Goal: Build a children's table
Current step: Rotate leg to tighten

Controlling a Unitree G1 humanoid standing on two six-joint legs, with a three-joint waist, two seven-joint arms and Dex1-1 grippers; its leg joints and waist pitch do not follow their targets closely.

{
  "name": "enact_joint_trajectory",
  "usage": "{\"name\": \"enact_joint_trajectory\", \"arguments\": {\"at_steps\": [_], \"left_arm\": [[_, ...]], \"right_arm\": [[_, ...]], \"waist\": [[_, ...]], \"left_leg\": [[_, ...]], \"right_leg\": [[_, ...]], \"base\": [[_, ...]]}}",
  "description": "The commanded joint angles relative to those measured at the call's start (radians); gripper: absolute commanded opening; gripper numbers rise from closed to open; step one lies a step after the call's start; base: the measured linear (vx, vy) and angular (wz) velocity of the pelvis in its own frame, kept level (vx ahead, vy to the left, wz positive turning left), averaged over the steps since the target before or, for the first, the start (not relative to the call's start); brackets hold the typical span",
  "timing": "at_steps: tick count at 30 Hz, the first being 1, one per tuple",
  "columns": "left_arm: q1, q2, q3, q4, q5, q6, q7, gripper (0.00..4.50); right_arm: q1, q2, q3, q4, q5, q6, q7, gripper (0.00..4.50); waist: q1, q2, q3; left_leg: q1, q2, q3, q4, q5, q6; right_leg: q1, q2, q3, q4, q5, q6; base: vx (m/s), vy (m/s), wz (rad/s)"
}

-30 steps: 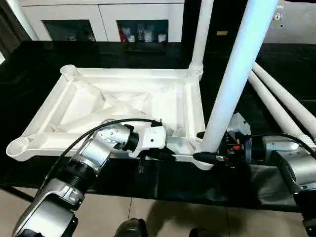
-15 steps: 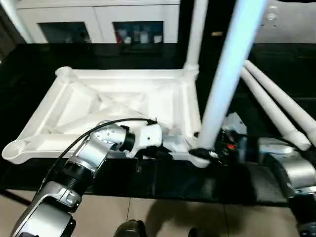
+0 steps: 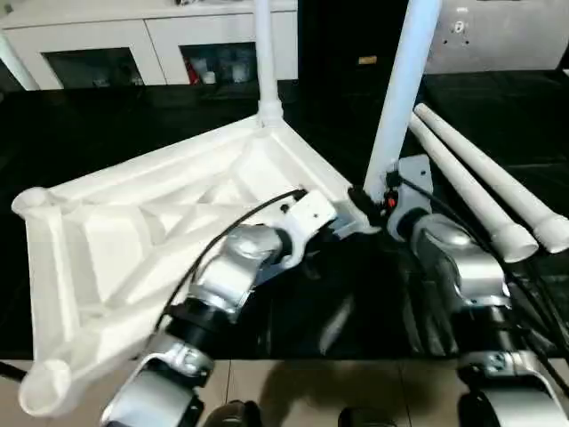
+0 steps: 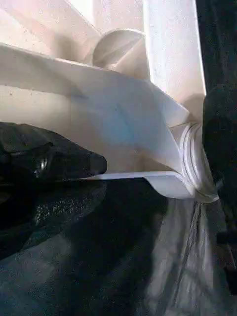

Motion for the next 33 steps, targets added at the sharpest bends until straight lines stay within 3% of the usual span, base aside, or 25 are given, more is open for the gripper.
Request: {"name": "enact_joint_trajectory", "arguments": {"at_steps": [1,2,3,4,8,16,21,23,26,29,33], "left_arm": [[-0.033,-0.05,-0.039,-0.034,-0.022,-0.037,-0.003,0.0],[-0.033,-0.048,-0.039,-0.035,-0.02,-0.034,-0.001,0.0],[-0.032,-0.042,-0.038,-0.038,-0.019,-0.032,-0.003,0.0],[-0.028,-0.029,-0.038,-0.044,-0.017,-0.032,-0.009,0.0],[-0.013,0.016,-0.036,-0.045,-0.006,-0.049,-0.023,0.0],[-0.015,0.08,-0.023,-0.016,-0.019,-0.1,-0.082,0.0],[-0.026,0.13,-0.03,0.023,-0.026,-0.167,-0.146,0.0],[-0.024,0.176,-0.043,0.032,-0.036,-0.221,-0.231,0.0],[-0.02,0.202,-0.052,0.03,-0.041,-0.256,-0.276,0.0],[-0.009,0.252,-0.073,0.025,-0.054,-0.296,-0.366,0.0],[0.002,0.306,-0.098,0.03,-0.056,-0.341,-0.463,0.0]], "right_arm": [[0.018,0.048,0.068,0.048,0.001,0.03,0.02,2.62],[0.019,0.046,0.069,0.05,-0.001,0.024,0.021,2.62],[0.021,0.044,0.068,0.048,0.006,0.02,0.032,3.18],[0.03,0.041,0.063,0.031,0.035,0.027,0.074,3.32],[0.064,0.0,0.067,-0.006,0.058,-0.007,0.153,3.67],[0.142,-0.098,0.038,-0.102,0.117,-0.076,0.34,4.41],[0.175,-0.188,0.049,-0.129,0.123,-0.12,0.465,4.41],[0.186,-0.255,0.06,-0.136,0.125,-0.146,0.553,4.41],[0.185,-0.279,0.053,-0.13,0.128,-0.155,0.578,4.41],[0.187,-0.316,0.046,-0.126,0.137,-0.169,0.631,4.41],[0.207,-0.368,0.093,-0.152,0.138,-0.196,0.739,4.41]], "waist": [[0.008,-0.017,-0.074],[0.009,-0.011,-0.076],[0.009,-0.014,-0.075],[0.01,-0.011,-0.075],[0.014,-0.012,-0.072],[0.02,-0.014,-0.07],[0.024,-0.012,-0.068],[0.027,-0.016,-0.068],[0.028,-0.017,-0.066],[0.035,-0.012,-0.068],[0.047,-0.009,-0.066]], "left_leg": [[0.02,0.057,-0.03,-0.066,-0.168,0.068],[0.017,0.056,-0.031,-0.065,-0.157,0.076],[0.018,0.057,-0.029,-0.064,-0.158,0.081],[0.018,0.056,-0.03,-0.065,-0.164,0.082],[0.02,0.06,-0.031,-0.068,-0.201,0.073],[0.02,0.061,-0.029,-0.066,-0.197,0.091],[0.019,0.061,-0.031,-0.067,-0.203,0.091],[0.019,0.061,-0.031,-0.066,-0.204,0.096],[0.018,0.064,-0.029,-0.066,-0.198,0.102],[0.021,0.066,-0.03,-0.066,-0.191,0.104],[0.024,0.07,-0.029,-0.067,-0.207,0.1]], "right_leg": [[0.044,-0.083,0.042,-0.084,-0.174,-0.204],[0.048,-0.084,0.041,-0.08,-0.14,-0.213],[0.047,-0.084,0.041,-0.08,-0.125,-0.219],[0.048,-0.084,0.04,-0.08,-0.129,-0.222],[0.049,-0.085,0.04,-0.086,-0.178,-0.214],[0.05,-0.085,0.041,-0.086,-0.162,-0.214],[0.049,-0.085,0.039,-0.085,-0.174,-0.218],[0.051,-0.087,0.039,-0.087,-0.179,-0.217],[0.047,-0.086,0.039,-0.085,-0.172,-0.223],[0.046,-0.086,0.039,-0.082,-0.165,-0.228],[0.044,-0.086,0.039,-0.079,-0.151,-0.238]], "base": [[0.0,0.0,0.0],[0.0,0.0,0.0],[0.0,0.0,0.0],[0.0,0.0,0.0],[0.0,0.0,0.0],[0.0,0.0,0.0],[0.0,0.0,0.0],[0.0,0.0,0.0],[0.0,0.0,0.0],[0.0,0.0,0.0],[0.0,0.0,0.0]]}}
